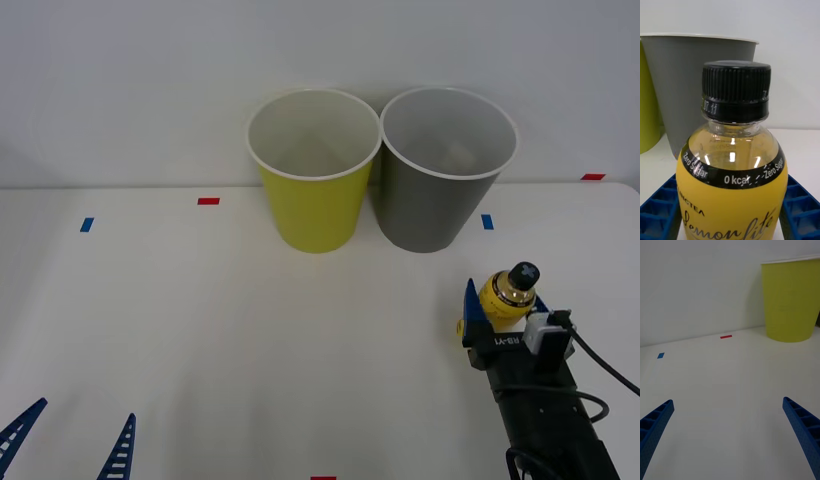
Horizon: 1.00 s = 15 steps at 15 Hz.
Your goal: Put cans in the gray bin and PET bottles in the light green bin.
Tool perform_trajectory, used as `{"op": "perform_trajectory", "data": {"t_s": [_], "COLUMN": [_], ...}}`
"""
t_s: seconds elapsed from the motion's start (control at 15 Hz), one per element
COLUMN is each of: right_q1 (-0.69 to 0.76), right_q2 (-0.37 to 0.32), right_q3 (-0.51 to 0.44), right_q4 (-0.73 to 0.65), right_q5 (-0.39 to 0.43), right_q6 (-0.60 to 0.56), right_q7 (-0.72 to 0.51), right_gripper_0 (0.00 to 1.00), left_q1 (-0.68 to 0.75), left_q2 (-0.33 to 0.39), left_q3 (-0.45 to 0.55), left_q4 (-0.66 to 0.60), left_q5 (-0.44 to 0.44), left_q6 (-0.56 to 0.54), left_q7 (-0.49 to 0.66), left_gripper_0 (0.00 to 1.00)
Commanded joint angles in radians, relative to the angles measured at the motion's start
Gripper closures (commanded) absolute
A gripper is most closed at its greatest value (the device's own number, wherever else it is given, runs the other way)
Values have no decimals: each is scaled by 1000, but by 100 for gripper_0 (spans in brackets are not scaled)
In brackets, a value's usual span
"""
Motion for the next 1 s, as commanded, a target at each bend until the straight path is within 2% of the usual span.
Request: {"op": "perform_trajectory", "data": {"t_s": [0.07, 0.33, 0.47, 0.67, 0.87, 1.0], "right_q1": [6, 15, 31, 64, 74, 41], "right_q2": [1, -2, -28, -106, -200, -240], "right_q3": [-1, 8, 20, 30, 33, 33], "right_q4": [0, -9, -41, -224, -469, -570], "right_q5": [-4, -4, -8, -17, -34, -38], "right_q6": [-3, -5, 0, 192, 471, 597], "right_q7": [-2, -4, -4, -10, -39, -127], "right_gripper_0": [100, 100, 100, 100, 100, 100], "left_q1": [0, 0, 0, 0, 0, 0], "left_q2": [0, 0, 0, 0, 0, 0], "left_q3": [0, 0, 0, 0, 0, 0], "left_q4": [0, 0, 0, 0, 0, 0], "left_q5": [0, 0, 0, 0, 0, 0], "left_q6": [0, 0, 0, 0, 0, 0], "left_q7": [0, 0, 0, 0, 0, 0], "left_gripper_0": [0, 0, 0, 0, 0, 0]}}
